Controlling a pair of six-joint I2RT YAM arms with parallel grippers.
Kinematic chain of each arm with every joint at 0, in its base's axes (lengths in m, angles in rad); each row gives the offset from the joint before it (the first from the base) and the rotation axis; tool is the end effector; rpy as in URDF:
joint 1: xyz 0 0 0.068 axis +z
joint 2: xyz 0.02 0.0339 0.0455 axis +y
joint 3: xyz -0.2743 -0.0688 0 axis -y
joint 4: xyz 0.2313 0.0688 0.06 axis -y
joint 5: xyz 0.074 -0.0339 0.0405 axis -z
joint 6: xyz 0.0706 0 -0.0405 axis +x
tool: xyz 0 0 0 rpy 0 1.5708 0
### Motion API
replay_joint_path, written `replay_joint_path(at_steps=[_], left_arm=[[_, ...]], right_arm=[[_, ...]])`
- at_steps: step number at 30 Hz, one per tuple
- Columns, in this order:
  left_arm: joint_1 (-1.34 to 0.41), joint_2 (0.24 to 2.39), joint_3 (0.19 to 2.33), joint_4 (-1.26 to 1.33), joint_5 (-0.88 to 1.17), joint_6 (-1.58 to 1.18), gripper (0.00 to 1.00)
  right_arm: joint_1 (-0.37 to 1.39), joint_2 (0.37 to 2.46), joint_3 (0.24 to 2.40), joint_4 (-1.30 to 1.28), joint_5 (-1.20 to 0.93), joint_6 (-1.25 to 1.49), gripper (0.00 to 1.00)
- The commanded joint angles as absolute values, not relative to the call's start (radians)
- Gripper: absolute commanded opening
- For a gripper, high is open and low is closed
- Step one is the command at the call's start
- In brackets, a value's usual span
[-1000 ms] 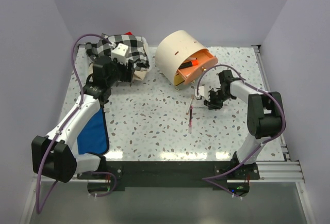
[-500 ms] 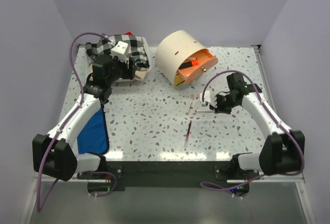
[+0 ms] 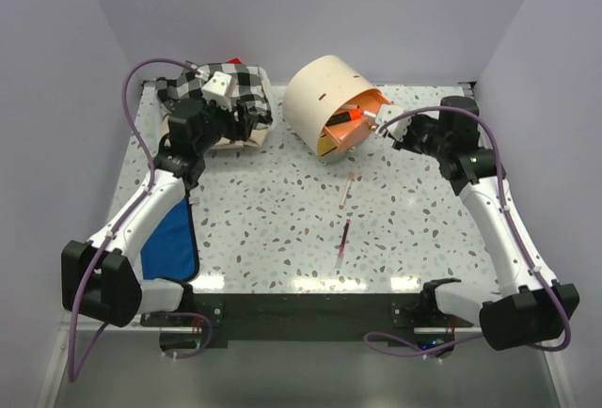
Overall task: Sort the stationery into containers
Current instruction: Place the pen in the drawer.
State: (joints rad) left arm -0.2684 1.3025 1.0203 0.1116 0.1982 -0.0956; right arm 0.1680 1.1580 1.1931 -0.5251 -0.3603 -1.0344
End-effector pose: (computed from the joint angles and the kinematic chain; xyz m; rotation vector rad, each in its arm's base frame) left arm 0.3119 -0.1002 0.3469 0.2974 1.7329 -0.4385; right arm 0.2547 0.0684 0.3669 -1.3241 1.5404 -0.1748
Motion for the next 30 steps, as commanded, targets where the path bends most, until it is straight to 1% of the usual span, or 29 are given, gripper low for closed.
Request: replay_joint_path(at_steps=[1, 4, 9, 14, 23, 29, 30], left_arm=[[-0.259, 1.282, 1.0, 0.184, 0.213, -0.124, 0.65], [-0.259, 1.264, 0.977, 0.187, 0.212, -0.13, 0.65], [-0.258, 1.239, 0.943, 0.192, 0.204, -0.133, 0.65], [-0.255, 1.213, 0.914, 0.204, 0.201, -0.138, 0.66], [-0.235, 1.187, 0.877, 0.221, 0.204, -0.161, 0.66], [-0.222, 1.184, 0.871, 0.221, 0.209, -0.17, 0.66], [-0.221, 1.186, 0.871, 0.224, 0.209, -0.172, 0.66]], right_arm=[[0.207, 1.218, 1.276, -0.289, -0.264, -0.977, 0.0], [0.241, 1.267, 1.324, -0.285, -0.247, -1.035, 0.0], [0.285, 1.318, 1.371, -0.336, -0.245, -1.238, 0.0], [0.287, 1.371, 1.414, -0.397, -0.247, -1.417, 0.01], [0.285, 1.416, 1.407, -0.433, -0.232, -1.604, 0.04], [0.287, 1.431, 1.405, -0.437, -0.23, -1.638, 0.07], [0.287, 1.433, 1.405, -0.437, -0.229, -1.637, 0.11]])
